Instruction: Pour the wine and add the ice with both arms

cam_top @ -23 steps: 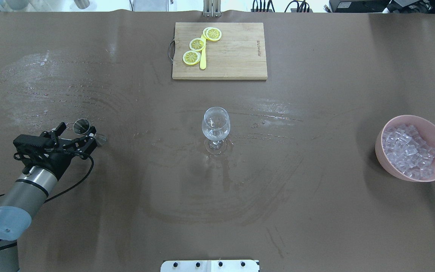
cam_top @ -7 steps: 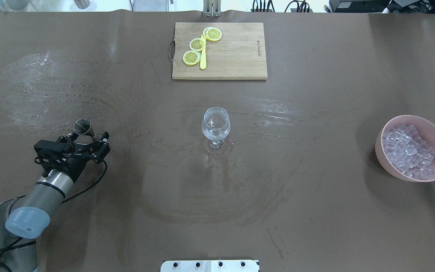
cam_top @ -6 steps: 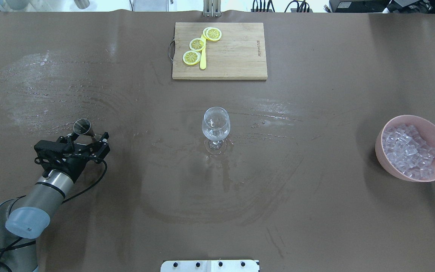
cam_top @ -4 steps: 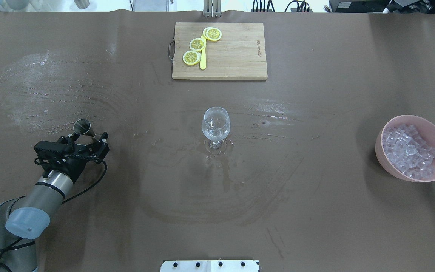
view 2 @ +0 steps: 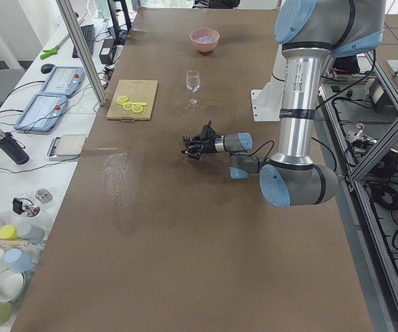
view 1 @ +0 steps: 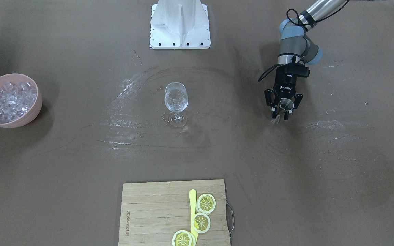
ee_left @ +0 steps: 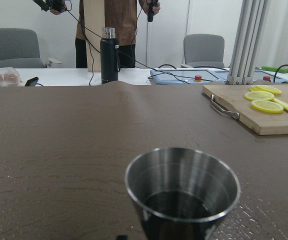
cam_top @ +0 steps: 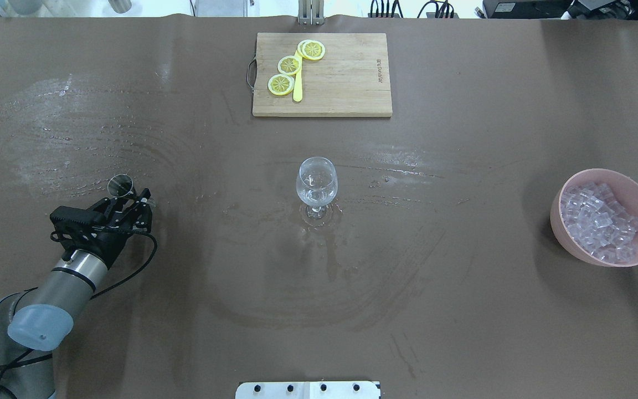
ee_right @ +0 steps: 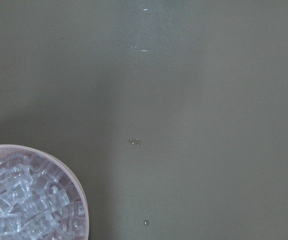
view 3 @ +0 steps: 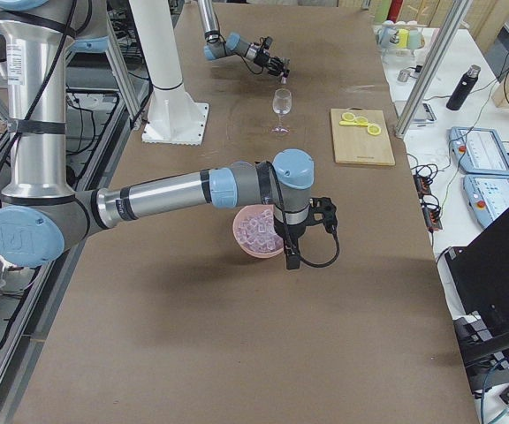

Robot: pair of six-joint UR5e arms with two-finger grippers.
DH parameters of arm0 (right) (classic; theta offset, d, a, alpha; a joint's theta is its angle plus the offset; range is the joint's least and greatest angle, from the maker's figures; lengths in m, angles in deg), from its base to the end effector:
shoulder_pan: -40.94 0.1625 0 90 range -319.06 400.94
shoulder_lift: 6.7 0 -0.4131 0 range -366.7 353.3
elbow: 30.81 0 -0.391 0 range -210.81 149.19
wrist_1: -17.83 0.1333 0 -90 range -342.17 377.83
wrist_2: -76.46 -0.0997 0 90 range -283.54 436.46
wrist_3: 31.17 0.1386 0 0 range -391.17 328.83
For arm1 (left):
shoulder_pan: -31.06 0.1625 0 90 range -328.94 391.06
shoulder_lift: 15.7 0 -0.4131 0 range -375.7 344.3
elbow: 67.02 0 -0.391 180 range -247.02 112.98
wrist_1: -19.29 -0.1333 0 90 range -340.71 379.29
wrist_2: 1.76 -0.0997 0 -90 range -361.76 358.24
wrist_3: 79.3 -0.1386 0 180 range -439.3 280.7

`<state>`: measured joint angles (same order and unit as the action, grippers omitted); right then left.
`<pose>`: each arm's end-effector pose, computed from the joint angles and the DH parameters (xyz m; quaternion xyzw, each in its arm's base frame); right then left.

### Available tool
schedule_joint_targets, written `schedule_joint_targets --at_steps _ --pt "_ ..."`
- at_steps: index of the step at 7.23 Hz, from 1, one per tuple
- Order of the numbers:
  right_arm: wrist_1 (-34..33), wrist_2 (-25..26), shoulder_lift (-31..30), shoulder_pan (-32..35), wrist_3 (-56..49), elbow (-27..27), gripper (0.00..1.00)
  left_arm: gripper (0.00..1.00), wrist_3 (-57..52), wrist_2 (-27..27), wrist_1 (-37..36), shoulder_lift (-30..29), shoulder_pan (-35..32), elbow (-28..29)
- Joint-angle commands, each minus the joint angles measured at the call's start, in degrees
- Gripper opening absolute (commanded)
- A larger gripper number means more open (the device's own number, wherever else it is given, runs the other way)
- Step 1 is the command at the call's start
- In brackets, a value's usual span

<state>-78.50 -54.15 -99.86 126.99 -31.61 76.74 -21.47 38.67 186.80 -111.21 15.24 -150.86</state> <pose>0.0106 -0.4713 0.5680 0.0553 -0.3480 -0.0602 0.9339 0.4553 -0.3772 0.5015 0.5295 0.3820 -0.1568 0.7410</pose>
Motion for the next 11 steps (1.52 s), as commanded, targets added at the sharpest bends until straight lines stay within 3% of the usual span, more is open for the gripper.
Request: schedule_joint_targets --at_steps 1,3,4,6,7,9,11 --pt "0.0 0.0 0.0 0.0 0.0 0.03 1.0 0.41 0.0 0.0 0.0 0.06 0.0 -0.19" --pt "0.0 0.0 0.0 0.0 0.0 0.03 1.0 0.41 0.0 0.0 0.09 -0.02 0.0 -0.45" --pt "0.0 0.0 -0.09 0.0 0.0 0.03 1.0 0.35 0.0 0.0 0.09 -0.02 0.0 -0.71" --pt "0.0 0.0 0.0 0.0 0.0 0.03 1.0 0.05 0.0 0.0 0.09 0.15 0.0 -0.63" --pt "0.0 0.0 0.0 0.0 0.0 0.03 1.0 0.0 0.0 0.09 0.09 0.15 0.0 -0.71" --pt "0.0 0.0 0.0 0.0 0.0 0.12 1.0 0.0 -1.13 0.09 0.01 -0.02 0.0 -3.15" --pt "0.0 0.0 0.0 0.0 0.0 0.21 1.0 0.0 -9.97 0.87 0.09 0.06 0.0 -7.46"
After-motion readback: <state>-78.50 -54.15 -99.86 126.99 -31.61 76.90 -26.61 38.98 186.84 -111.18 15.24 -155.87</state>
